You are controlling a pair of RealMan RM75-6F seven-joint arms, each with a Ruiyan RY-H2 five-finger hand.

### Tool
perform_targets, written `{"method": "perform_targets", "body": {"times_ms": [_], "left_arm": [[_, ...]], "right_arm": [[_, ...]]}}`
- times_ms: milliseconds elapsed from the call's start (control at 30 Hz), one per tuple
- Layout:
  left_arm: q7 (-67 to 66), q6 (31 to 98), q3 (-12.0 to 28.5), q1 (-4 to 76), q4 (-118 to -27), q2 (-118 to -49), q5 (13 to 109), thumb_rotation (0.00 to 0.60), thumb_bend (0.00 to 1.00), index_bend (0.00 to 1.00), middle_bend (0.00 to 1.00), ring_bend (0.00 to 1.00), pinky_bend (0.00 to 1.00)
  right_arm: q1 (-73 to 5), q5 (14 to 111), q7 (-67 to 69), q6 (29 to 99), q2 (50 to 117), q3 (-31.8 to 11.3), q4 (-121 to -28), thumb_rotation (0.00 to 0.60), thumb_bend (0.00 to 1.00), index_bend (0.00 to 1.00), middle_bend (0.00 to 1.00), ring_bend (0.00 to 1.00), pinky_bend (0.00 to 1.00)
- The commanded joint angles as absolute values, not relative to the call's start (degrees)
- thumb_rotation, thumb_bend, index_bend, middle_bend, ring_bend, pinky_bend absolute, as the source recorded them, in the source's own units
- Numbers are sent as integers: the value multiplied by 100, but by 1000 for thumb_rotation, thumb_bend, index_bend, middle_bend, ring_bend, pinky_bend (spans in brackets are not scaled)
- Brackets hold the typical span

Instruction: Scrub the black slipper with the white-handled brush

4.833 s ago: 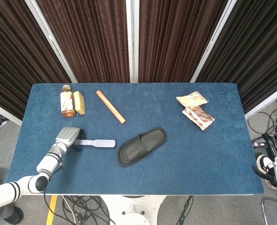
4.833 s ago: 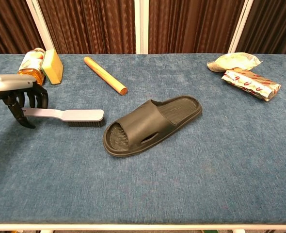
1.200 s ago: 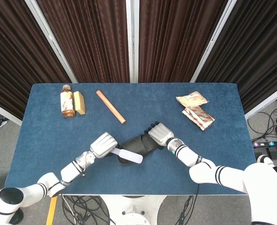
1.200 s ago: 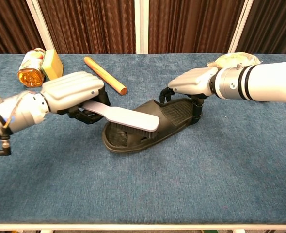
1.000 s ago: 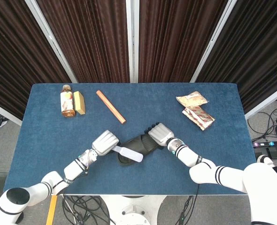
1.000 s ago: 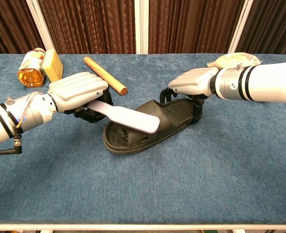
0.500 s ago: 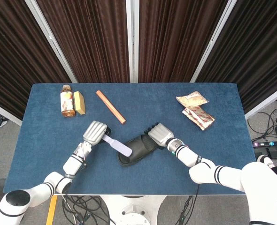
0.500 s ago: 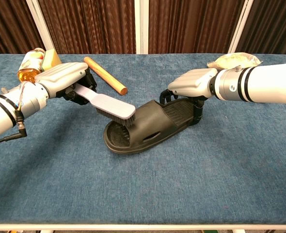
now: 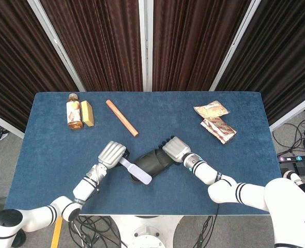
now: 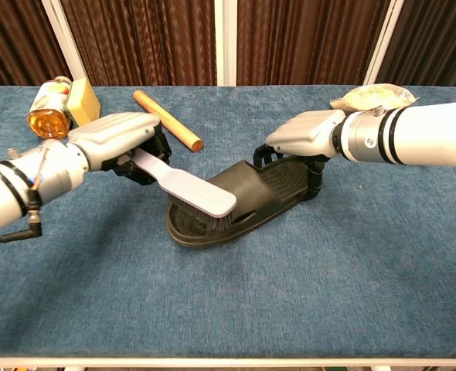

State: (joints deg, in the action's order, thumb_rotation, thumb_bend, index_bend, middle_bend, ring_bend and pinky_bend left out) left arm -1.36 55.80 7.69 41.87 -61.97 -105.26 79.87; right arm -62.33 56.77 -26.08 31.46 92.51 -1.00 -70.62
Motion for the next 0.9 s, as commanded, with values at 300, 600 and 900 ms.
{"method": "perform_targets", "body": {"times_ms": [300,600,900], "left_arm": [[-2130,4972,1595,4615,-5884,-11087,6178,600,700,1000,1000,1000,1000],[-2654,5313,2045,4728,-5367,-11220,5499,600,702,1000,1000,1000,1000],[-1969,5472,1947,4250,-6943,-10547,5624,600,702,1000,1000,1000,1000]], "right_arm": [[-6271,5594,-2694,3203,9271,-44,-7144,600,210,394,394,231,223],[-6270,5567,-2719,3274,9242,-14,-7208,600,210,394,396,231,226],[-6257,5577,-2712,3322,9216,3,-7268,600,210,394,398,231,227]]}}
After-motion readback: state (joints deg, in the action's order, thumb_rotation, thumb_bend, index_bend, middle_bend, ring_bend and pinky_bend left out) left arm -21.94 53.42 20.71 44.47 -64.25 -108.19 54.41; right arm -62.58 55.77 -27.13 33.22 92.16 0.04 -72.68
